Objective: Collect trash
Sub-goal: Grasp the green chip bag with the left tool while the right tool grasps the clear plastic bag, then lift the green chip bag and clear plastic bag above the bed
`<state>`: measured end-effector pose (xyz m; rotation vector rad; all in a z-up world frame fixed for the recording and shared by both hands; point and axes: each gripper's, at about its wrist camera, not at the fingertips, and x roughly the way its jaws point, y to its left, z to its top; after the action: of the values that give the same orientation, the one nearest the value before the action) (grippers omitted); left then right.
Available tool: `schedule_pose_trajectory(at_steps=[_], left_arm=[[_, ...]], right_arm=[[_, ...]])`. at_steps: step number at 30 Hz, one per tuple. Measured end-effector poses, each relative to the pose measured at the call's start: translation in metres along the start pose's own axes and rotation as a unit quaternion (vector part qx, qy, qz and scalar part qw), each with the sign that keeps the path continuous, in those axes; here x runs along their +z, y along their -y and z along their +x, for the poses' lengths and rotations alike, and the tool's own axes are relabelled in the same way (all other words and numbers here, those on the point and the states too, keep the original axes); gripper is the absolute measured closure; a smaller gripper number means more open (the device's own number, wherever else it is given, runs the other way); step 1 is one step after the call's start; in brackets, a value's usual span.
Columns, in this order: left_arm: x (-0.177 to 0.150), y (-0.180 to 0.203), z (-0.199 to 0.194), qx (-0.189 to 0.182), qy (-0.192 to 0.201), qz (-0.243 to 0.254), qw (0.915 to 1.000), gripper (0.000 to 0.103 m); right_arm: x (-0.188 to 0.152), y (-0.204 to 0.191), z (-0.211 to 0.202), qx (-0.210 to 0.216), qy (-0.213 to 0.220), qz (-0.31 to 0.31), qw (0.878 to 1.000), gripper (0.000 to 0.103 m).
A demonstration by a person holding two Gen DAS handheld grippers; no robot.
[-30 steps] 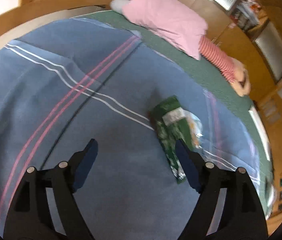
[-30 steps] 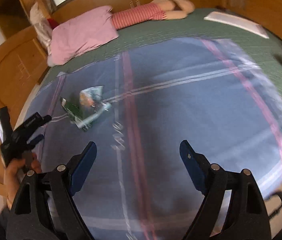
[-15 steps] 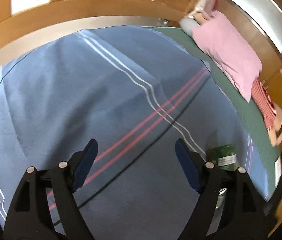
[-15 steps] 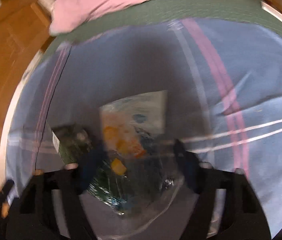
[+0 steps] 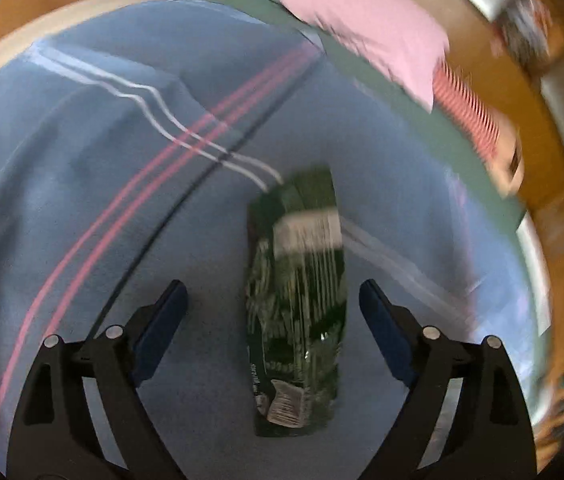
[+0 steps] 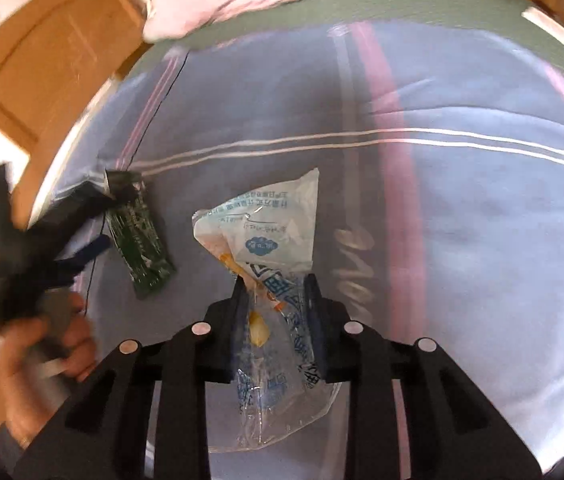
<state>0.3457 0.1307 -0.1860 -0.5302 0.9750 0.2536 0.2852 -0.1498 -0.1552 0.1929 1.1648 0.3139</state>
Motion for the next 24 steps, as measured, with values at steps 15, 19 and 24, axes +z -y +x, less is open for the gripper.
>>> schedule_pose_trajectory(at_steps=[15,19,24], left_arm=[[-0.058,0.069,-0.107,-0.01,0.116,0.185,0.9758,0.081],[-0.102,0.084,-0.17,-0.061,0.149,0.233,0.9591,0.081],[-0.15,0.093,-0.232,-0.1,0.152,0.28,0.9426,0.081]], right_arm=[[-0.087,0.021,-0.125,-0.062,0.135,0.012,0.989,0.074],[-0.11,0.024,-0.153,-0.056,0.159,0.019,0.985,0.074],[-0.143,0.032,-0.198,-0.056,0.19,0.031,0.98,0.074]])
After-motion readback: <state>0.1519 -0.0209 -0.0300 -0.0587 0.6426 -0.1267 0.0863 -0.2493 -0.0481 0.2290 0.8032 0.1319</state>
